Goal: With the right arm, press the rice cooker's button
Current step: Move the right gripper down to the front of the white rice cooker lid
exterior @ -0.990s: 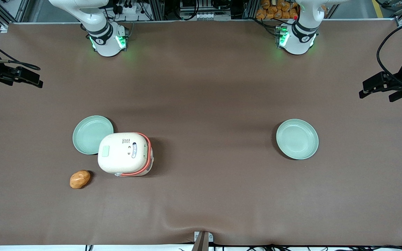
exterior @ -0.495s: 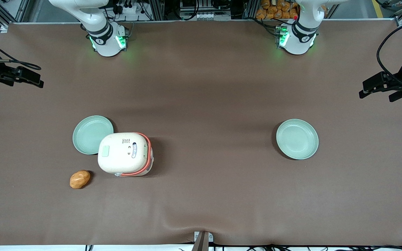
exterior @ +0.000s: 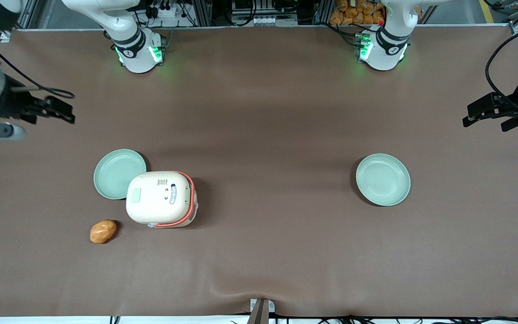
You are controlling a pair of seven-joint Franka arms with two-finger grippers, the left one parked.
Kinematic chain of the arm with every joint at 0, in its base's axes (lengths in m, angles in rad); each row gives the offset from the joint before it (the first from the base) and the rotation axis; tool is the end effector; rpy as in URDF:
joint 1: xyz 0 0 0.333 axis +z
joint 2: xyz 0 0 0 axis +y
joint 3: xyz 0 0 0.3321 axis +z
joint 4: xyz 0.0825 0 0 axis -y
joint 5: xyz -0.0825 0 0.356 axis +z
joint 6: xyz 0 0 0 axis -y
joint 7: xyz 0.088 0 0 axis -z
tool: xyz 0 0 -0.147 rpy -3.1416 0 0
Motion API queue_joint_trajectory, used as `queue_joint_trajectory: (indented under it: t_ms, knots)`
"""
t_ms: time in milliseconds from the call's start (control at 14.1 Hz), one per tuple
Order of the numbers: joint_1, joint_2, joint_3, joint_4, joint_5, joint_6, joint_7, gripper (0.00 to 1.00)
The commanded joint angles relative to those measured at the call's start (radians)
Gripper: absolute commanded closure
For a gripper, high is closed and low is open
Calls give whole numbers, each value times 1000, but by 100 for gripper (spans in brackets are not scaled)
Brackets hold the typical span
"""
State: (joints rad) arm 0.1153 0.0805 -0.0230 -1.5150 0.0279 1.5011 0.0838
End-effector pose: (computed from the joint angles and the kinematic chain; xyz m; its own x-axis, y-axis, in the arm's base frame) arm 0.5379 0.0546 0.5765 0.9953 0.0099 -0.0961 0.0082 -0.9998 -0.0181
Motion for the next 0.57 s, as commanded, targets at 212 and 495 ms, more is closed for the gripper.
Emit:
queue_joint_trajectory:
  t_ms: [212,495]
  knots:
    - [70,126,-5,6,14,186,4,49]
    - [86,224,-5,4,14,280,10,79]
